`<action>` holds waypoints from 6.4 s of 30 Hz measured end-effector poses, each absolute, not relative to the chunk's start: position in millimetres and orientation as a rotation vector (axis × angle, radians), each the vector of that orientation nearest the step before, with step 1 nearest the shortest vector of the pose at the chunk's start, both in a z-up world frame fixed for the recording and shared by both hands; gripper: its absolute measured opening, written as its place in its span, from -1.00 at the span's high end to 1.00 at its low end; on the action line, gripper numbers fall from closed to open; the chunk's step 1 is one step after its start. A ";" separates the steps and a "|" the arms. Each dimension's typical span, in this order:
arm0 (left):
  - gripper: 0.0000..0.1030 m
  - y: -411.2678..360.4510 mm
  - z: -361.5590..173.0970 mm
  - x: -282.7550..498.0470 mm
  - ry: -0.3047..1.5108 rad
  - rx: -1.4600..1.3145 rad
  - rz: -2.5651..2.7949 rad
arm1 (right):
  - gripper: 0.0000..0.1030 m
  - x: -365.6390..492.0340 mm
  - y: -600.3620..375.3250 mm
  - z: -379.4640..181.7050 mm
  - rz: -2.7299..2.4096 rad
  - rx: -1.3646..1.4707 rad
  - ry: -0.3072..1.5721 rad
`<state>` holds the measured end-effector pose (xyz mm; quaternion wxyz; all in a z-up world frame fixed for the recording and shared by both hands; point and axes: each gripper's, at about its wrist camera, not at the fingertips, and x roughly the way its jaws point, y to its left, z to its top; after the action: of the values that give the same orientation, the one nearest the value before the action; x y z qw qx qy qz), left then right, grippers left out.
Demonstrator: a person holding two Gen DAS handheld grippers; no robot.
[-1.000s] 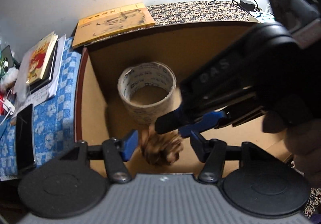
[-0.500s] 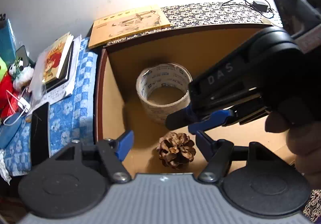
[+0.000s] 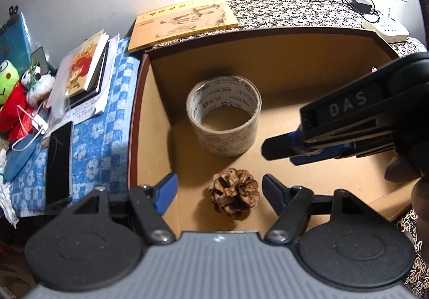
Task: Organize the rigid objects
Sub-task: 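Open the right gripper to release the pine cone, then withdraw, then move the right gripper back toward the small clear tape roll, then grasp the small clear tape roll with the right gripper and lift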
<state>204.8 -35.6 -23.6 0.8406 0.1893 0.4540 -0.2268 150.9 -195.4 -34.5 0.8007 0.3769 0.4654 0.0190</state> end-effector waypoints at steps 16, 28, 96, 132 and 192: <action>-0.51 -34.2 -11.9 181.3 0.929 0.385 -0.402 | 0.73 109.5 -200.9 -20.2 -0.029 0.750 0.931; -0.53 -29.4 4.4 155.9 0.899 0.363 -0.350 | 0.75 79.5 -212.0 -4.7 -0.051 0.729 0.848; -0.78 -33.5 -10.4 62.4 0.988 0.324 -0.151 | 0.73 -18.1 -208.3 -19.1 0.071 0.668 0.902; -0.81 -64.9 -51.1 43.0 1.112 0.380 -0.243 | 0.73 -61.0 -246.0 -42.7 -0.073 0.649 0.914; -0.78 -14.2 -46.3 58.5 1.049 0.100 -0.927 | 0.75 -27.9 -227.1 -50.0 -0.207 0.587 0.982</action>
<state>58.5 -14.2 -46.3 0.7637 0.0460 0.4824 -0.4265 -27.9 -227.1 -50.0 0.8356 0.2774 0.4639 -0.0978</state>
